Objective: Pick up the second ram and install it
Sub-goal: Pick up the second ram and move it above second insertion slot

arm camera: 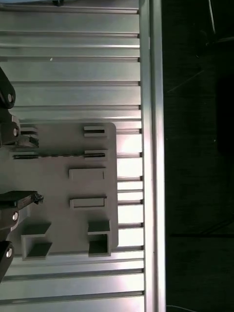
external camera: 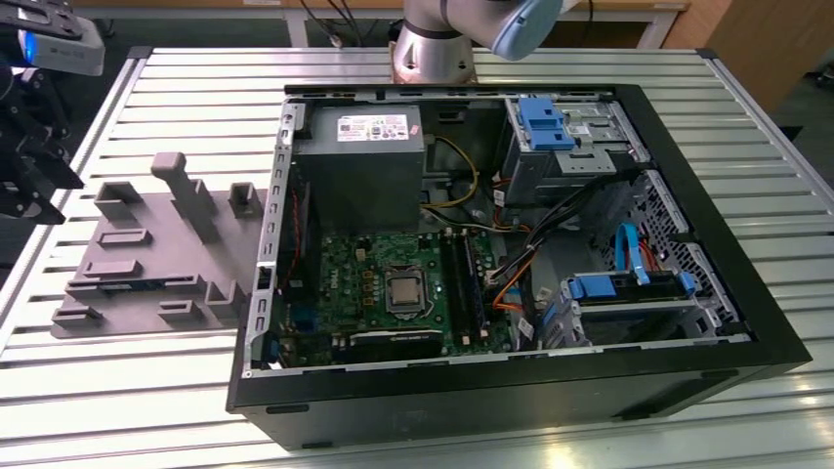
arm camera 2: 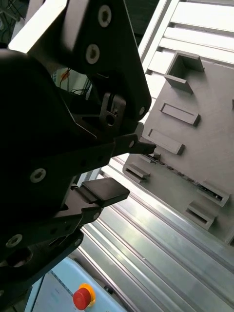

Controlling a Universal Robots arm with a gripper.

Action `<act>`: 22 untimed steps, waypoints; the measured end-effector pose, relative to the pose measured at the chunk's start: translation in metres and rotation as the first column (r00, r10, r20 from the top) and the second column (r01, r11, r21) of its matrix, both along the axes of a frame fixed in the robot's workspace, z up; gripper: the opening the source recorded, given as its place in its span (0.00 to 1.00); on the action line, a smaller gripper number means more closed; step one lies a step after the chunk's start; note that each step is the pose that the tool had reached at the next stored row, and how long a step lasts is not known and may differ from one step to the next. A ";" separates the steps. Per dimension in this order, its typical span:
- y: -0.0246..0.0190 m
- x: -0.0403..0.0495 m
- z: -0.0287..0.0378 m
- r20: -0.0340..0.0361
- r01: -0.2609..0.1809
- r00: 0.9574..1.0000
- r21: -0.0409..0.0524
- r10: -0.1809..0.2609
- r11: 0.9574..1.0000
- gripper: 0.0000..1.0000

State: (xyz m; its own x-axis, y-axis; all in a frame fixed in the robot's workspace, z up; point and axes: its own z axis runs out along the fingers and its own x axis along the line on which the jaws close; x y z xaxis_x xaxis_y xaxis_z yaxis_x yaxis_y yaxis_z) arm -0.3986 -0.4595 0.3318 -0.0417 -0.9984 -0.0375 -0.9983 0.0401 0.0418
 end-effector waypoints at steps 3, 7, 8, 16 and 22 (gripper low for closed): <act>0.0000 0.0000 0.0000 0.000 0.000 1.000 0.001 0.000 1.000 0.47; -0.0001 0.0000 -0.0008 0.000 -0.001 1.000 0.022 0.001 1.000 0.47; -0.0003 0.0000 -0.0014 0.000 -0.001 1.000 0.031 0.001 1.000 0.47; -0.0042 -0.0004 -0.0105 0.000 -0.032 0.999 0.035 0.032 0.999 0.47; -0.0043 -0.0004 -0.0106 0.000 -0.032 0.999 0.035 0.032 0.999 0.47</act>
